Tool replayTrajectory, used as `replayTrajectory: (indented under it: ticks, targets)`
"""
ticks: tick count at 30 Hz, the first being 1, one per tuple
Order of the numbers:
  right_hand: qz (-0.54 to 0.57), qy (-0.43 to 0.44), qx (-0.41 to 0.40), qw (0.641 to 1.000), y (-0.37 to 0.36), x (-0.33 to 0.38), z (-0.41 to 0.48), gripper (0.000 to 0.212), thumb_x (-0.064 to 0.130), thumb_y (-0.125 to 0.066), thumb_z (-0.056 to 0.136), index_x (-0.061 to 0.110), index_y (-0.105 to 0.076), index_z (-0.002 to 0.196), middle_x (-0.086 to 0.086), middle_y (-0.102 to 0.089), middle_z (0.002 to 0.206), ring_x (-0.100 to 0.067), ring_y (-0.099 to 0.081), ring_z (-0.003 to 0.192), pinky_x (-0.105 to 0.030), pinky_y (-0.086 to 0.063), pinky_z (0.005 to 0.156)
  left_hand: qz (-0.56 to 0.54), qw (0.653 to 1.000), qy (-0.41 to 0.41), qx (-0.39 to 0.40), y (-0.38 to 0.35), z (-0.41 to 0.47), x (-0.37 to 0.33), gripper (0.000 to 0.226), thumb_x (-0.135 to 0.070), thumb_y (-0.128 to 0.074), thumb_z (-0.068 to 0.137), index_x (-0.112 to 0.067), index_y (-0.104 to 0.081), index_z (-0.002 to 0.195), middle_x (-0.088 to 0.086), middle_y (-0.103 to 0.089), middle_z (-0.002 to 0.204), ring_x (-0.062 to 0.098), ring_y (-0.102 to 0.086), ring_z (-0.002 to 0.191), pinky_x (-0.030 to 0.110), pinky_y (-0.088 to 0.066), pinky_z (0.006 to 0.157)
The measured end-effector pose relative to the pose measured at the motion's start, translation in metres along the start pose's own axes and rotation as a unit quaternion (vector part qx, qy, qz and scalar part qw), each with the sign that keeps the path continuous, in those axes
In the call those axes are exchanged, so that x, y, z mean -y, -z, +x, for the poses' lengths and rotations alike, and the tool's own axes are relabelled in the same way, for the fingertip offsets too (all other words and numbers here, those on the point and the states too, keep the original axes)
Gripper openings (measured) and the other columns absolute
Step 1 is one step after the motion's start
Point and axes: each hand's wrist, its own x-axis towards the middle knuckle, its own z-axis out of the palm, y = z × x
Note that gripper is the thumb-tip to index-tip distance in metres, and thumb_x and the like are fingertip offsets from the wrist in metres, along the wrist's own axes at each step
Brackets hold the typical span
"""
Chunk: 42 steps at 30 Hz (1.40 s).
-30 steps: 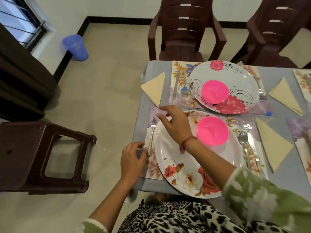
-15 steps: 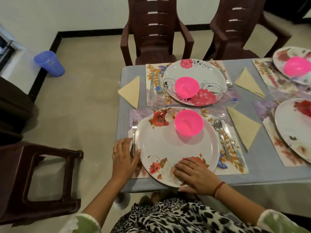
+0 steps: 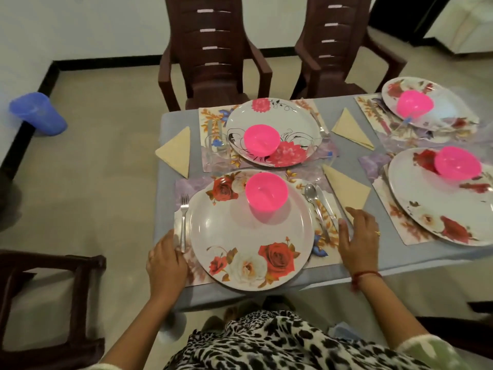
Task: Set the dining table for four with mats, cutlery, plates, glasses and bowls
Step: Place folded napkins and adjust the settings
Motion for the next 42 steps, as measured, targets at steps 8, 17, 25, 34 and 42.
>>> replayTrajectory:
  ticks: [8,17,25,34,42]
  targets:
    - [-0.121,-0.130,0.116,0.977,-0.011,-0.015,-0.008,0.027,0.017,-0.047,0.095,0.002,-0.057,0.115,-0.020,-0.058,0.109,-0.034,-0.055,0.097,-0.040,-0.048,0.082,-0.082,0.993,0.079,-0.003,-0.006,0.003,-0.013,0.045,-0.004,-0.041,0.093,-0.013,-0.043,0.137,0.015,-0.052,0.131,0.034,-0.046,0.121,0.050,-0.036,0.103]
    - [-0.041,-0.190,0.102,0.976,-0.010,-0.013,0.002,0.022,0.011,-0.051,0.093,-0.002,-0.065,0.103,-0.025,-0.064,0.097,-0.036,-0.057,0.083,-0.034,-0.043,0.073,-0.216,0.952,0.211,-0.056,0.013,0.013,-0.021,0.026,-0.008,-0.052,0.094,-0.010,-0.053,0.119,0.011,-0.062,0.109,0.022,-0.057,0.091,0.030,-0.043,0.080]
    - [0.070,-0.246,0.082,0.963,0.001,-0.024,0.009,0.020,0.009,-0.061,0.088,0.002,-0.070,0.104,-0.020,-0.068,0.102,-0.034,-0.061,0.096,-0.038,-0.046,0.090,-0.199,0.957,0.210,-0.005,0.021,0.030,0.000,0.020,-0.008,-0.067,0.084,-0.010,-0.071,0.103,0.007,-0.071,0.099,0.023,-0.065,0.092,0.033,-0.051,0.087]
    - [0.100,-0.249,0.088,0.959,0.012,-0.025,-0.012,0.019,0.010,-0.059,0.090,0.004,-0.070,0.104,-0.014,-0.069,0.098,-0.025,-0.062,0.089,-0.035,-0.050,0.083,-0.163,0.972,0.167,0.015,0.023,0.008,0.014,0.026,-0.008,-0.064,0.087,-0.014,-0.069,0.112,0.008,-0.069,0.109,0.019,-0.062,0.094,0.038,-0.050,0.091]
    - [0.091,-0.238,0.065,0.965,0.012,-0.025,-0.018,0.018,0.011,-0.060,0.089,0.005,-0.071,0.103,-0.012,-0.070,0.096,-0.020,-0.060,0.085,-0.034,-0.048,0.083,-0.164,0.975,0.150,0.012,0.024,-0.001,0.009,0.027,-0.007,-0.060,0.089,-0.012,-0.068,0.115,0.011,-0.068,0.112,0.026,-0.062,0.098,0.039,-0.047,0.093]
